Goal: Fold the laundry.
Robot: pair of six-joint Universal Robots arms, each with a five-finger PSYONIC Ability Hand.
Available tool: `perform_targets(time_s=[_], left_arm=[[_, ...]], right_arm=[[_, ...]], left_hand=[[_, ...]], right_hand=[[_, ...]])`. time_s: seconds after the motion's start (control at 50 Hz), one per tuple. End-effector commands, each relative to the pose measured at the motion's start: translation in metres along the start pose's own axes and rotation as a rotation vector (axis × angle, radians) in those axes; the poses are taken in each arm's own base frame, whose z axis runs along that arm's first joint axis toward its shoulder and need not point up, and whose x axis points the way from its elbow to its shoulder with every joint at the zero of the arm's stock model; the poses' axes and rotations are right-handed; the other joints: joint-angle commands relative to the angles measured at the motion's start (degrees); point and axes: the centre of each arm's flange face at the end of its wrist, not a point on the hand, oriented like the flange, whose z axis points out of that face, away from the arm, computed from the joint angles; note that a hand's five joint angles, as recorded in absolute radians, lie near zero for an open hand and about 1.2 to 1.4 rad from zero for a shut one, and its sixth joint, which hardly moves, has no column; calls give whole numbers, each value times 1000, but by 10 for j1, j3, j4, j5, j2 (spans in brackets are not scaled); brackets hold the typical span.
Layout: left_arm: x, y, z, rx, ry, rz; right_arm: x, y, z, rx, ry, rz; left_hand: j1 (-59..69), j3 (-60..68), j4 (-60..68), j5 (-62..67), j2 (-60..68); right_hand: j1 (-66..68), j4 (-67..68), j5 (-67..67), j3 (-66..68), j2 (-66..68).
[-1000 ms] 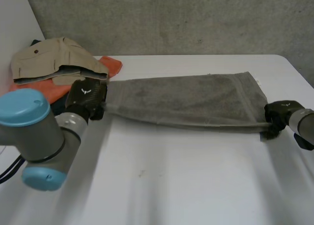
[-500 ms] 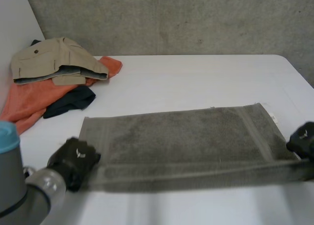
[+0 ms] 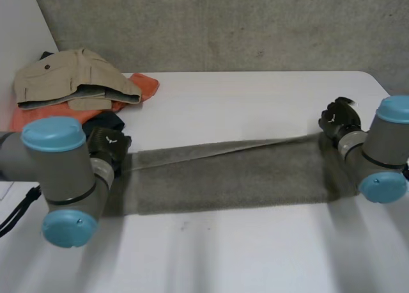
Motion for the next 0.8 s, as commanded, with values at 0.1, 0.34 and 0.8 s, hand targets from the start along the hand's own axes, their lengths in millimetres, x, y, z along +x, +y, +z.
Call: perform_targets(time_s=[0.1, 0.34, 0.8], left_arm=[[1, -28, 9, 60, -68, -5], [-23, -55, -15, 157, -86, -23], [9, -20, -18, 292, 42, 2]], right_arm=[[15, -16, 13, 75, 95, 166], [64, -21, -7, 110, 100, 467], [43, 54, -120, -191, -390, 844]], left_hand=[[-367, -397, -396, -392, -390], [-367, -397, -396, -392, -390], [-367, -397, -396, -392, -390]], right_hand=[[-174, -203, -202, -190, -178], [-174, -203, -202, -190, -178], [-88, -116, -115, -103, -92]])
